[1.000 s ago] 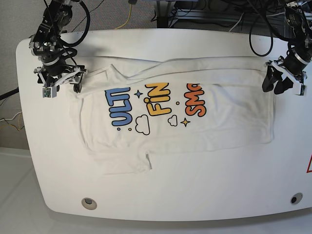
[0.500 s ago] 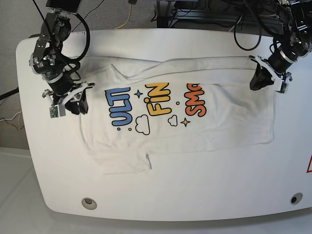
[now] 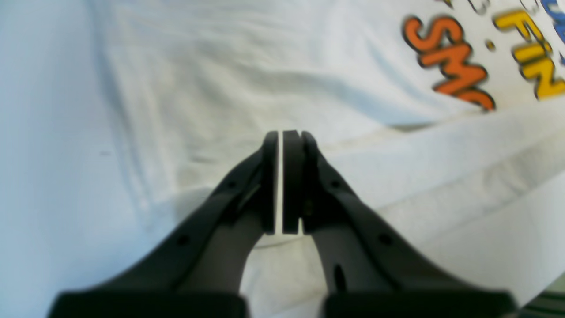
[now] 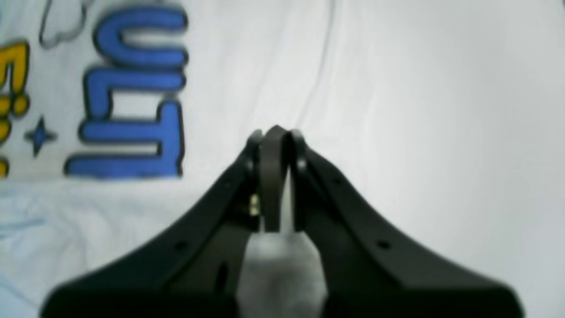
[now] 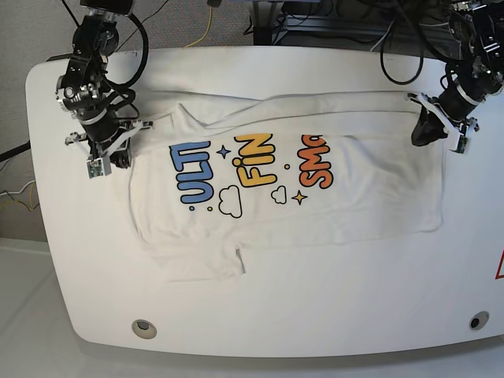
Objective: Fold the T-shirt properly
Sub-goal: 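Move both grippers back over the shirt toward its sides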
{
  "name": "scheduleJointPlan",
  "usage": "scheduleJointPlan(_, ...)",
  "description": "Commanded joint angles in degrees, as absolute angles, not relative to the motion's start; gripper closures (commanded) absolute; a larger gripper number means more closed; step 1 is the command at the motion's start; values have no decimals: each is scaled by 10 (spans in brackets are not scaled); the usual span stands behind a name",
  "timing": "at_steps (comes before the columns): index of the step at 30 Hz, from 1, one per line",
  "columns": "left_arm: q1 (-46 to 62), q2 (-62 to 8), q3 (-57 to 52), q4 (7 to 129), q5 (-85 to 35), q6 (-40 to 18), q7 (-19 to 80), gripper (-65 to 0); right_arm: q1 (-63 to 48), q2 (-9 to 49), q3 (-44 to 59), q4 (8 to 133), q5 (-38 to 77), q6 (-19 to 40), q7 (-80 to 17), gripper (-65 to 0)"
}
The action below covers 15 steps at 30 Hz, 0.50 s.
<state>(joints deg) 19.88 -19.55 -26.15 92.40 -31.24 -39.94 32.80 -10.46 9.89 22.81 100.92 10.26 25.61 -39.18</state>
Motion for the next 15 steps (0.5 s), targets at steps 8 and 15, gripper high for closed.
scheduleJointPlan(8, 193, -202, -249, 935, -241, -400, 245, -183, -71, 87, 235, 1023, 59, 265, -391, -160)
scheduleJointPlan(15, 190, -196, -243, 939, -161, -400, 175, -309, -58, 73, 234, 1019, 62, 251, -395, -291)
